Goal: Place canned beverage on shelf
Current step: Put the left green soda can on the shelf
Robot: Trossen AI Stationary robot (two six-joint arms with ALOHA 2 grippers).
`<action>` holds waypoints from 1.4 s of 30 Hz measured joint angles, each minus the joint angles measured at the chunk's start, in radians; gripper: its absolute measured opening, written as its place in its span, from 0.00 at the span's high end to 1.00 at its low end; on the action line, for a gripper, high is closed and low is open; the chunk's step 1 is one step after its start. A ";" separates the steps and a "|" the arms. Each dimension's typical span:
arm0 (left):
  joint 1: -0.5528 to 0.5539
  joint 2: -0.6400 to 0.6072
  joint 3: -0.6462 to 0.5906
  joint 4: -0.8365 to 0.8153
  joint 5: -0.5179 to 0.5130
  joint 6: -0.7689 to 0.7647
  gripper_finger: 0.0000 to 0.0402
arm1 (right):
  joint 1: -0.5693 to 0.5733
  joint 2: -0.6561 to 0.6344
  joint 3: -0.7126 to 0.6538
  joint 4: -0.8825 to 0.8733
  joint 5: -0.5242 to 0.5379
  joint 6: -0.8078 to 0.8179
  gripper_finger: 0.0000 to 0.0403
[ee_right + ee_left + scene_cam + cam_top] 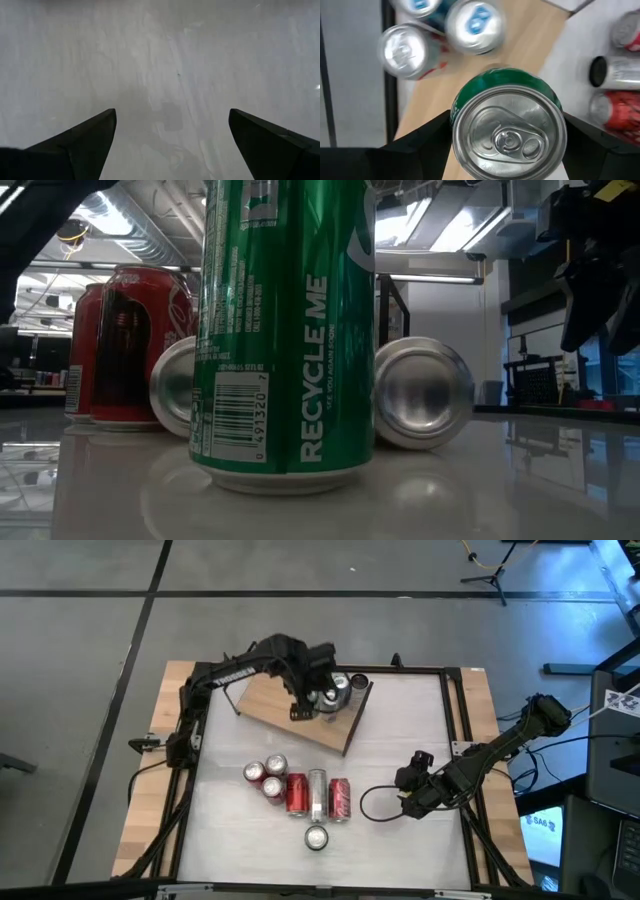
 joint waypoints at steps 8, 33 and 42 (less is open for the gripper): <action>0.103 0.000 -0.048 -0.002 0.003 0.074 0.30 | 0.000 0.000 0.000 -0.001 0.000 -0.001 0.05; 0.301 0.000 -0.258 0.246 0.046 0.294 0.30 | 0.000 0.000 0.000 -0.001 0.000 -0.001 0.05; 0.339 0.001 -0.258 0.280 0.068 0.339 0.30 | 0.000 0.000 0.000 -0.008 0.000 0.000 0.05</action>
